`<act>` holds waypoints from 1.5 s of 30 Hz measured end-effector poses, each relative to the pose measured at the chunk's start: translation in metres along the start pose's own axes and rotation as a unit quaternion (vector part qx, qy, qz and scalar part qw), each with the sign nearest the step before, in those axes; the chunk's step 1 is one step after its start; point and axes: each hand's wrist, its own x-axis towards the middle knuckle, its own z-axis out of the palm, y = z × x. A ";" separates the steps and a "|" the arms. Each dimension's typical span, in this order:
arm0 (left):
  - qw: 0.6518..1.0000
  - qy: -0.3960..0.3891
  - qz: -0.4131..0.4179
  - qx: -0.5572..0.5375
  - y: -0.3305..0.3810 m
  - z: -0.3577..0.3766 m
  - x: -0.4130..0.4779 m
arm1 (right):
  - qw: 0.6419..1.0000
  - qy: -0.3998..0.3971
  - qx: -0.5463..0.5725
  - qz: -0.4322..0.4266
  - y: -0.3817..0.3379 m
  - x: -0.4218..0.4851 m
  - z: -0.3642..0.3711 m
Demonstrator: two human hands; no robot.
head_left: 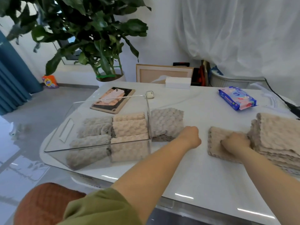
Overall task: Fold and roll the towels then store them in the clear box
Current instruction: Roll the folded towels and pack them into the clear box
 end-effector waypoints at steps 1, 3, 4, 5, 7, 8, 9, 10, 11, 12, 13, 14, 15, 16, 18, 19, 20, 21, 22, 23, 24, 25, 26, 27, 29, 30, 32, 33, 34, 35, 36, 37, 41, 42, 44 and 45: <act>1.000 -0.015 -0.010 -0.022 0.003 0.012 0.004 | 1.000 0.004 0.019 -0.001 0.008 0.005 0.004; 0.997 -0.030 -0.027 -0.064 0.008 0.031 0.012 | 0.999 -0.004 0.043 0.007 0.019 0.010 0.007; 0.995 -0.031 -0.033 -0.094 0.010 0.040 0.017 | 0.998 -0.013 0.057 0.009 0.024 0.014 0.009; 0.989 -0.030 -0.048 -0.139 0.012 0.047 0.022 | 0.997 -0.025 0.071 0.011 0.027 0.016 0.008; 0.955 -0.032 -0.102 -0.277 0.019 0.056 0.028 | 0.991 -0.011 0.132 0.006 0.030 0.026 0.011; 0.929 -0.031 -0.129 -0.346 0.020 0.058 0.030 | 0.986 -0.004 0.167 0.012 0.028 0.029 0.012; 0.903 -0.030 -0.154 -0.401 0.021 0.057 0.030 | 0.977 -0.007 0.213 0.029 0.024 0.032 0.012; 0.879 -0.032 -0.171 -0.444 0.020 0.056 0.031 | 0.963 -0.020 0.263 0.054 0.018 0.032 0.013; 0.862 -0.034 -0.181 -0.473 0.018 0.054 0.031 | 0.949 -0.050 0.301 0.081 0.013 0.031 0.012; 0.851 -0.033 -0.183 -0.492 0.014 0.053 0.031 | 0.933 -0.084 0.338 0.093 0.010 0.030 0.012; 0.847 -0.034 -0.184 -0.498 0.011 0.050 0.029 | 0.915 -0.120 0.372 0.095 0.008 0.030 0.011; 0.845 -0.029 -0.178 -0.504 0.007 0.048 0.030 | 0.895 -0.161 0.406 0.093 0.009 0.032 0.010; 0.843 -0.020 -0.168 -0.510 0.003 0.043 0.029 | 0.870 -0.204 0.440 0.088 0.008 0.031 0.007; 0.839 -0.004 -0.147 -0.523 0.001 0.038 0.030 | 0.841 -0.238 0.479 0.078 0.008 0.029 0.003; 0.839 0.036 -0.094 -0.535 0.002 0.020 0.025 | 0.779 -0.276 0.562 0.033 0.003 0.020 -0.008; 0.854 0.054 -0.062 -0.514 0.002 0.009 0.020 | 0.760 -0.281 0.586 0.006 0.000 0.018 -0.013; 0.877 0.067 -0.026 -0.474 0.001 -0.005 0.016 | 0.751 -0.286 0.594 -0.027 -0.006 0.014 -0.020; 0.908 0.079 0.007 -0.410 -0.001 -0.019 0.009 | 0.753 -0.293 0.587 -0.053 -0.012 0.008 -0.026; 0.936 0.100 0.028 -0.337 -0.009 -0.033 0.004 | 0.757 -0.301 0.575 -0.072 -0.020 0.000 -0.032; 0.953 0.115 0.035 -0.277 -0.016 -0.046 -0.003 | 0.756 -0.311 0.568 -0.091 -0.027 -0.006 -0.037; 0.959 0.130 0.033 -0.250 -0.027 -0.060 -0.009 | 0.750 -0.323 0.566 -0.113 -0.038 -0.015 -0.043; 0.958 0.133 0.029 -0.254 -0.037 -0.072 -0.017 | 0.738 -0.337 0.568 -0.137 -0.047 -0.023 -0.047; 0.946 0.128 0.025 -0.297 -0.048 -0.084 -0.028 | 0.719 -0.356 0.574 -0.164 -0.058 -0.031 -0.051; 0.924 0.113 0.018 -0.365 -0.059 -0.095 -0.041 | 0.693 -0.380 0.580 -0.197 -0.070 -0.038 -0.053; 0.862 0.078 0.007 -0.501 -0.082 -0.114 -0.062 | 0.643 -0.428 0.587 -0.244 -0.092 -0.049 -0.053; 0.831 0.071 0.008 -0.552 -0.094 -0.122 -0.073 | 0.626 -0.444 0.589 -0.253 -0.104 -0.052 -0.050; 0.778 0.063 0.015 -0.624 -0.115 -0.134 -0.093 | 0.615 -0.455 0.591 -0.256 -0.125 -0.060 -0.045; 0.757 0.057 0.022 -0.651 -0.128 -0.140 -0.104 | 0.616 -0.461 0.583 -0.260 -0.139 -0.067 -0.042; 0.743 0.049 0.023 -0.667 -0.137 -0.143 -0.111 | 0.623 -0.462 0.576 -0.256 -0.149 -0.071 -0.039; 0.738 0.033 0.017 -0.674 -0.148 -0.145 -0.118 | 0.639 -0.462 0.559 -0.258 -0.158 -0.076 -0.036; 0.744 0.015 0.008 -0.668 -0.161 -0.150 -0.126 | 0.668 -0.454 0.526 -0.266 -0.171 -0.082 -0.032; 0.764 0.002 -0.008 -0.645 -0.170 -0.152 -0.132 | 0.703 -0.442 0.484 -0.277 -0.178 -0.084 -0.029; 0.883 -0.097 -0.068 -0.455 -0.208 -0.161 -0.141 | 0.800 -0.395 0.260 -0.370 -0.210 -0.101 -0.034; 0.904 -0.126 -0.079 -0.402 -0.213 -0.161 -0.139 | 0.816 -0.378 0.184 -0.397 -0.217 -0.108 -0.037; 0.935 -0.169 -0.112 -0.291 -0.217 -0.157 -0.131 | 0.830 -0.360 0.030 -0.426 -0.235 -0.121 -0.034; 0.938 -0.194 -0.138 -0.252 -0.217 -0.154 -0.125 | 0.829 -0.358 -0.039 -0.428 -0.242 -0.128 -0.029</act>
